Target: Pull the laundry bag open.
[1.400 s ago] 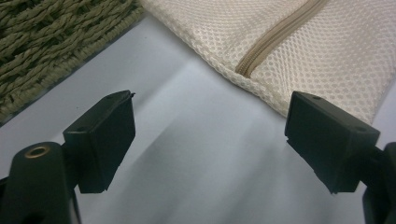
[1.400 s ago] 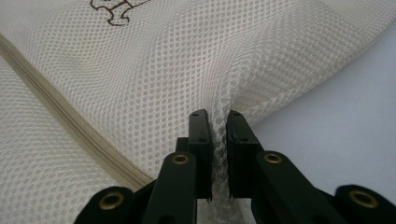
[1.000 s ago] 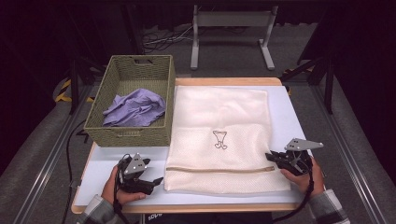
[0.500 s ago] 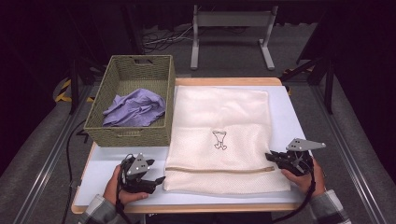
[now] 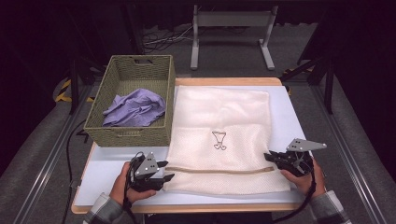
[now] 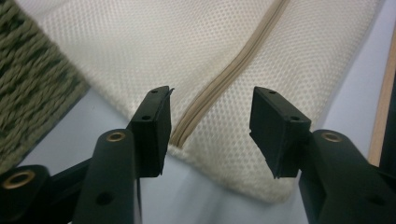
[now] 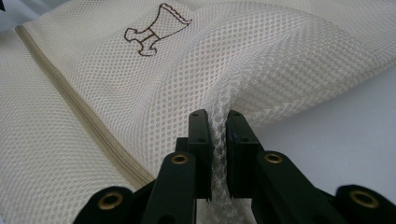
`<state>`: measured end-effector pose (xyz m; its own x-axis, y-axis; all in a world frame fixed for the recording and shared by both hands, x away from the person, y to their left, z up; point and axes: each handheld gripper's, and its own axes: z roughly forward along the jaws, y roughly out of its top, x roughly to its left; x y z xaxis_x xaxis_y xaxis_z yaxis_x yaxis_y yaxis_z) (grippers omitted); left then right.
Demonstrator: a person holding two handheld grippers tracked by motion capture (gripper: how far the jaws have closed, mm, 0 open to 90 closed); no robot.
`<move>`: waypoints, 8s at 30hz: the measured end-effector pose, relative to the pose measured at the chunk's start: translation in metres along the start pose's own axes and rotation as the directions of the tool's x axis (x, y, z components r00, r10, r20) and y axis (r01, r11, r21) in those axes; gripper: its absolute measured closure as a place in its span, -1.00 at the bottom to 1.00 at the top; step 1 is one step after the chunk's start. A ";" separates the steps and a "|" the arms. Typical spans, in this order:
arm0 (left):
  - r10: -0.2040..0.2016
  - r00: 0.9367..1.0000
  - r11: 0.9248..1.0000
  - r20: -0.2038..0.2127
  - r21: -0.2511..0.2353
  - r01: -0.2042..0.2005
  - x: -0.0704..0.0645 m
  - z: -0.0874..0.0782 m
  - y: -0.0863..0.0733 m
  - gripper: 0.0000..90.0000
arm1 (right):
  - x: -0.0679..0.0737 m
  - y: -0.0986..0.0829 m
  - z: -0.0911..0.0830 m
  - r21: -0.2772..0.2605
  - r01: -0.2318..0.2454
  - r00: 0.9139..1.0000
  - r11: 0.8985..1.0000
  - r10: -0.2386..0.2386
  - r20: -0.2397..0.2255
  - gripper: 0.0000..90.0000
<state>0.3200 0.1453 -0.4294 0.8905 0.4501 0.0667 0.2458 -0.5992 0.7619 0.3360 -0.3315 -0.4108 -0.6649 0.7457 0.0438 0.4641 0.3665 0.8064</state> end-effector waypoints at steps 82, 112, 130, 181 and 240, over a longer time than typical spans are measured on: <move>0.194 0.947 0.981 0.257 -0.023 -0.195 -0.101 0.204 0.184 0.90 | 0.015 0.006 -0.011 -0.064 -0.050 0.995 0.997 0.044 -0.087 0.85; 0.184 0.916 0.976 0.356 0.040 -0.212 -0.092 0.194 0.180 0.94 | 0.015 0.000 -0.014 -0.031 0.030 0.998 0.999 -0.028 0.047 0.91; 0.160 0.928 0.982 0.337 0.041 -0.184 -0.092 0.200 0.180 0.94 | 0.013 -0.002 -0.013 -0.035 0.019 0.999 0.999 -0.018 0.031 0.76; 0.100 0.933 0.990 0.346 0.060 -0.129 -0.076 0.188 0.173 0.94 | 0.026 -0.041 -0.042 0.076 0.008 0.995 0.997 -0.015 0.097 0.94; -0.001 0.975 0.979 0.222 0.198 -0.044 -0.011 0.082 0.068 0.94 | 0.022 -0.046 -0.042 0.076 -0.029 0.993 0.997 0.019 0.117 0.94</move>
<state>0.3581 0.0448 -0.4311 0.9531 0.2922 -0.0790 0.2772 -0.7380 0.6152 0.2749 -0.3552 -0.4219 -0.5828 0.8126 -0.0097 0.5262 0.3864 0.7575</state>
